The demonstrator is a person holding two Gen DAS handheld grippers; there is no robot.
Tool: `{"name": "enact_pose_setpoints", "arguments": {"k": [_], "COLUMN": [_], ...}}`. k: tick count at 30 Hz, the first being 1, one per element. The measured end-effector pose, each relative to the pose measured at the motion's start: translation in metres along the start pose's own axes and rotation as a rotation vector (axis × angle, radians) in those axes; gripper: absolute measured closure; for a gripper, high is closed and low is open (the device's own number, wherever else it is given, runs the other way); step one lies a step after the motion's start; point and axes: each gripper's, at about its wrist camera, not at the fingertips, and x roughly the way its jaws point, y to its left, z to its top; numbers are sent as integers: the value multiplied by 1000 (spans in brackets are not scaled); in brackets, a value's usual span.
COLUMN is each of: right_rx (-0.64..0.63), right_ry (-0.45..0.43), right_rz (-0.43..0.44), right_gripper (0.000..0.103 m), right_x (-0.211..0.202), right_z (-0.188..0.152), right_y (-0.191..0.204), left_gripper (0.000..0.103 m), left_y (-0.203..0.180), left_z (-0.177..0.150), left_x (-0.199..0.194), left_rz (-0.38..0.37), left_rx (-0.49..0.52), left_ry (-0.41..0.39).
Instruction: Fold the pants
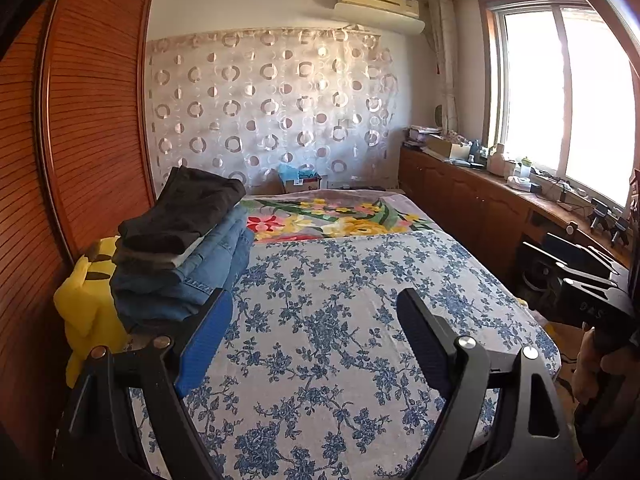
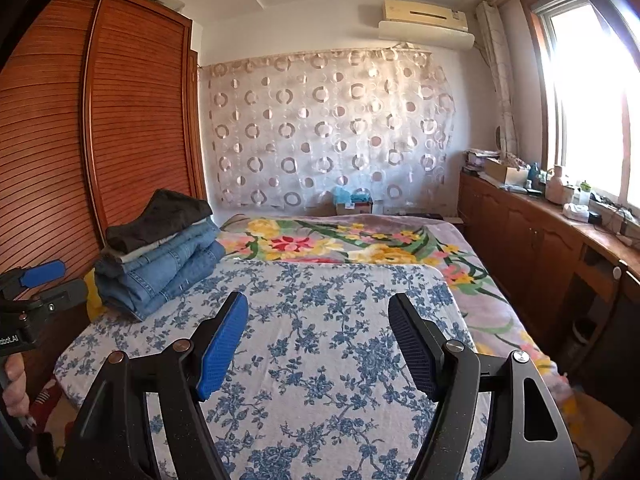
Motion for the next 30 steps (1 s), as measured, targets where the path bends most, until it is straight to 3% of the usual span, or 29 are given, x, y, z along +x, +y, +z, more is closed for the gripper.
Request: {"name": "enact_pose_setpoints", "arguments": {"k": [30], "right_rx": [0], "right_ry": [-6], "right_rz": [7], "right_gripper": [28], "right_x": [-5], "right_z": [-2], "right_y": [-5], "left_gripper": [18], "left_y": [1], "left_z": [-1], "left_x": [1], "left_rz": [3], "left_rx": [0], "left_ry": [2]}}
